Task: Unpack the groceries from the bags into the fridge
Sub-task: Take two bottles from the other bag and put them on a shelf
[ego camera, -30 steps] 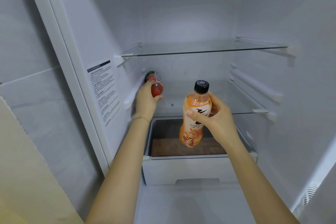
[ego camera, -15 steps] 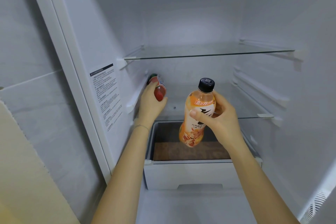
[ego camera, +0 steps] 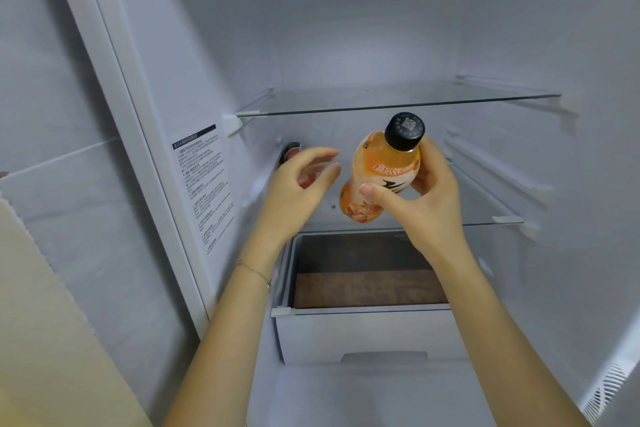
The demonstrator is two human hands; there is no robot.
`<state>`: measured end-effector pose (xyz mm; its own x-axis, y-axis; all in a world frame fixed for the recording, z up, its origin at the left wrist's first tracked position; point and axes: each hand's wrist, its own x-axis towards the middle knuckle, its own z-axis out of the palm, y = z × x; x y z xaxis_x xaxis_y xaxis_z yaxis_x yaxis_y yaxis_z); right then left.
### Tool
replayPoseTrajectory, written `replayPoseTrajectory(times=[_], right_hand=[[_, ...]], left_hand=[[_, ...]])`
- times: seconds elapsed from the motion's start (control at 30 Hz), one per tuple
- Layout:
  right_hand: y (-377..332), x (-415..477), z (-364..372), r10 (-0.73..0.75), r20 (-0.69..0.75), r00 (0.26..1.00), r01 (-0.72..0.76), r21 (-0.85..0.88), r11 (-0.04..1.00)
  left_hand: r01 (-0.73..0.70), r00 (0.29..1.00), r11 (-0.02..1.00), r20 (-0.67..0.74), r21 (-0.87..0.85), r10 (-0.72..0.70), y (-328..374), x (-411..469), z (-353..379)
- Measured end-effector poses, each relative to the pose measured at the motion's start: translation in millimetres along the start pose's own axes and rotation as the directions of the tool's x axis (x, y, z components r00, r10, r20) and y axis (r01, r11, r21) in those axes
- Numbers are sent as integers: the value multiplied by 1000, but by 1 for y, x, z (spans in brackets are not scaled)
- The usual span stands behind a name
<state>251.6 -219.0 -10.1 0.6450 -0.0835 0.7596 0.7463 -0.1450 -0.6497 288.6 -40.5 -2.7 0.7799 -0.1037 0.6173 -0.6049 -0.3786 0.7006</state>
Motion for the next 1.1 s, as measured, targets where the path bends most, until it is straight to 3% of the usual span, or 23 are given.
replayPoseTrajectory(times=[0.13,0.3,0.43,0.57,0.7,0.9,1.1], right_hand=[[22,7,7,46,34,998,-46,-5,999],[39,9,21,-3,136,991,4,-4,1000],[53,17,23,-9,226,974,19,-45,999],[73,21,20,25,229,973,28,-224,974],[79,25,18,129,273,953,-52,-274,960],[86,32,1,235,476,848,-124,-253,960],[102,39,-1,347,546,763,-192,-321,927]], left_hand=[[5,999,993,38,-121,-1,11,-8,-6],[9,991,993,136,-118,8,18,-9,-7],[26,995,988,96,-154,-11,19,-11,0],[58,996,995,74,-83,-52,6,-9,9],[73,995,994,79,-79,-66,-7,-6,15],[122,991,992,45,30,-124,-31,-2,28],[100,991,954,54,284,-120,-50,8,39]])
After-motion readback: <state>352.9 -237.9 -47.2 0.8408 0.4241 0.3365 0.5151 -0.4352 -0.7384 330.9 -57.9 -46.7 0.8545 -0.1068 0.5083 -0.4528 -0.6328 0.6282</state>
